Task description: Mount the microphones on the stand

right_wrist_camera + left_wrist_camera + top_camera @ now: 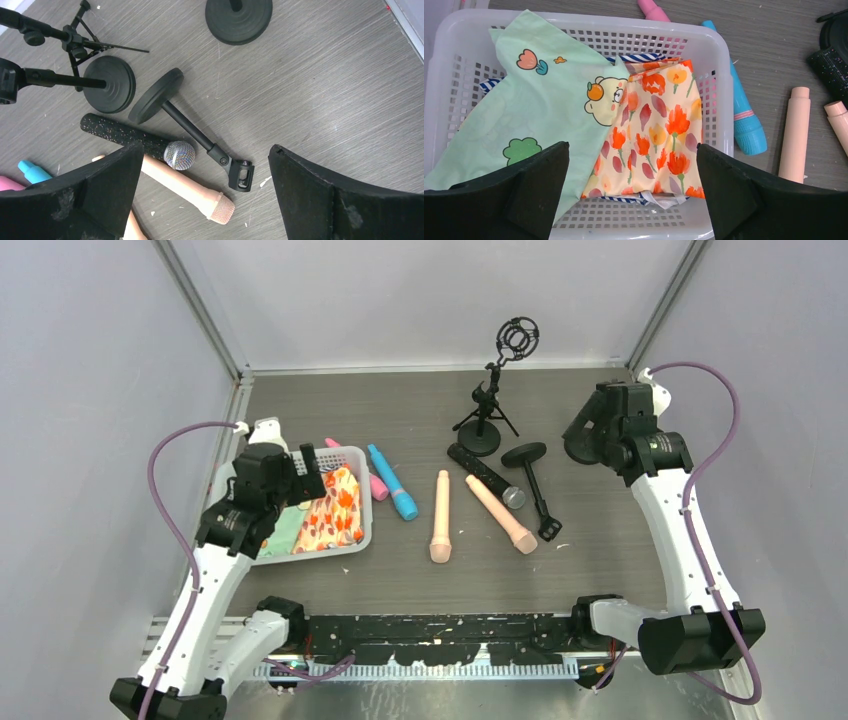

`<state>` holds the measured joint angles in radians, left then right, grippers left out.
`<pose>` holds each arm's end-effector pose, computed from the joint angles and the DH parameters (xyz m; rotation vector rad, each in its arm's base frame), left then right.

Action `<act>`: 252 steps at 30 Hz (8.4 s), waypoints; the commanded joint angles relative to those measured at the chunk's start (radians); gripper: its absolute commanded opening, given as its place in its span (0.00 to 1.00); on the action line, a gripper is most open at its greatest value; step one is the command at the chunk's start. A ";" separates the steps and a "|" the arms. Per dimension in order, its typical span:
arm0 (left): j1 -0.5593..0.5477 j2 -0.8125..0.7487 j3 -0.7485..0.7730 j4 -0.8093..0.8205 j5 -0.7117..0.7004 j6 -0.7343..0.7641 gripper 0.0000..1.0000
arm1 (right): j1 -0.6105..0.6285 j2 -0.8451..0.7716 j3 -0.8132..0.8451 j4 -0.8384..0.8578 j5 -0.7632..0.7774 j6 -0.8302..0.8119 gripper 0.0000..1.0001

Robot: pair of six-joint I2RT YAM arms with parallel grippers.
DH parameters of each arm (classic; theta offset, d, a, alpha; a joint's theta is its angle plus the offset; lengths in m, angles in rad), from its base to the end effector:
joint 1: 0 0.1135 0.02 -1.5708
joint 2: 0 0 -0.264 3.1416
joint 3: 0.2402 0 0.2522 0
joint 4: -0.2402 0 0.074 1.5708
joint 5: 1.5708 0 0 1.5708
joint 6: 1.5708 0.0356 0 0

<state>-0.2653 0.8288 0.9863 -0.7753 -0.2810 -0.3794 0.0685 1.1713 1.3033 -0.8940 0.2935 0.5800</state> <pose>0.1592 -0.0330 0.3431 -0.2800 2.1435 -0.0633 0.2306 0.0055 0.3738 0.7189 2.1771 -0.0086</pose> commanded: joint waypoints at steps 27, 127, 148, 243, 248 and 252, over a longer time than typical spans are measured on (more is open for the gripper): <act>0.006 -0.073 -0.064 0.060 -0.075 0.080 1.00 | 0.410 0.261 0.043 0.142 -0.087 0.037 1.00; -0.221 0.366 0.536 0.142 0.853 0.116 0.98 | 0.793 -0.092 -0.144 0.446 -0.381 -1.906 0.01; -0.332 0.458 0.507 0.039 0.856 0.221 0.86 | 0.806 0.022 0.004 0.479 -0.429 -2.179 0.01; -0.347 0.162 0.182 0.531 0.316 0.074 0.00 | 0.593 0.070 -0.075 1.028 -0.426 0.459 0.89; -0.348 0.187 0.191 0.521 0.372 0.074 0.00 | 0.632 0.136 -0.008 1.019 -0.422 0.405 0.87; -0.348 0.192 0.188 0.517 0.402 0.074 0.00 | 0.642 0.200 0.047 0.991 -0.390 0.401 0.84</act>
<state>-0.6140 1.0256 1.1473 -0.2943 0.0704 -0.3050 0.6987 1.3193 1.2743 0.0601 -0.1146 1.0164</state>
